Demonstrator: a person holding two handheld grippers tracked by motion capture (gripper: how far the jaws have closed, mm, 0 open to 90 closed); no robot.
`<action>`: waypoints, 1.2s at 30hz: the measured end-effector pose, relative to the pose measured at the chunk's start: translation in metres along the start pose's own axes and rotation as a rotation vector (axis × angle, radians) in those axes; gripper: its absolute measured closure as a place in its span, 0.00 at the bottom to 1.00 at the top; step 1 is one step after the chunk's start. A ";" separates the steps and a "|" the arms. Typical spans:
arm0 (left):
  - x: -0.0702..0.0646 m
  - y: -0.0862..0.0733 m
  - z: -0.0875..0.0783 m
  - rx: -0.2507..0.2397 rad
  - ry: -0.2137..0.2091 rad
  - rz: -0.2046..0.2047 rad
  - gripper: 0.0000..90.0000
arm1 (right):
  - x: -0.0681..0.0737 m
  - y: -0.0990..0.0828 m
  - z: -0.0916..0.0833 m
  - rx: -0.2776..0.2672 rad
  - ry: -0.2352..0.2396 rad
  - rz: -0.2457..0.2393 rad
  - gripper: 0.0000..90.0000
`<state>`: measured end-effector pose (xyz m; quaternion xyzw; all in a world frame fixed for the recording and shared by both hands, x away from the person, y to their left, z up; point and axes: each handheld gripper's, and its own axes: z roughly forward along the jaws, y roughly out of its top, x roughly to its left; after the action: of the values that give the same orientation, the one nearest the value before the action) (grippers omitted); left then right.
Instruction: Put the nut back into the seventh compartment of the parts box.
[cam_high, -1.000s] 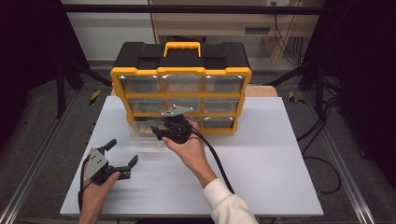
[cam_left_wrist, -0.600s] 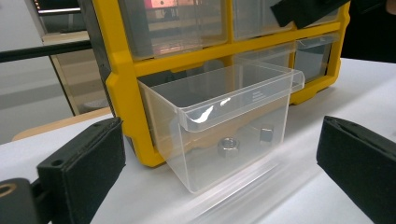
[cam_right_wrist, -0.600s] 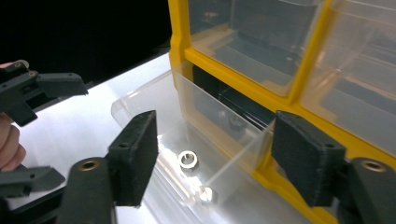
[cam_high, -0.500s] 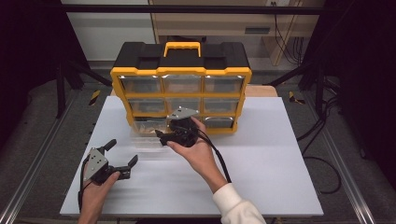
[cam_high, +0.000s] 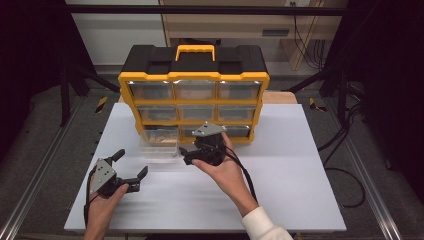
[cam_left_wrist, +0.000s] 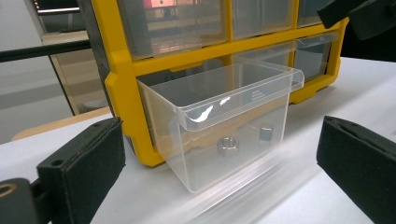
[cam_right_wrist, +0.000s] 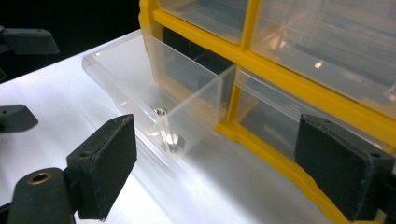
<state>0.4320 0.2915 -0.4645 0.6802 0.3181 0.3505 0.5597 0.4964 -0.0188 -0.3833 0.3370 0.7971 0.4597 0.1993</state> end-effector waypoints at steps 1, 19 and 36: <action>0.000 0.000 0.000 0.002 0.000 0.003 0.01 | -0.001 -0.002 -0.002 0.004 -0.001 0.006 0.15; 0.000 0.000 0.000 0.000 -0.001 0.001 0.01 | -0.013 -0.030 -0.018 0.066 -0.029 0.030 0.11; 0.001 0.000 -0.001 -0.004 0.003 -0.005 0.01 | -0.023 -0.050 -0.032 0.169 -0.038 0.009 0.10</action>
<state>0.4318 0.2928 -0.4642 0.6778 0.3198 0.3507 0.5615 0.4748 -0.0718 -0.4104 0.3648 0.8276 0.3852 0.1835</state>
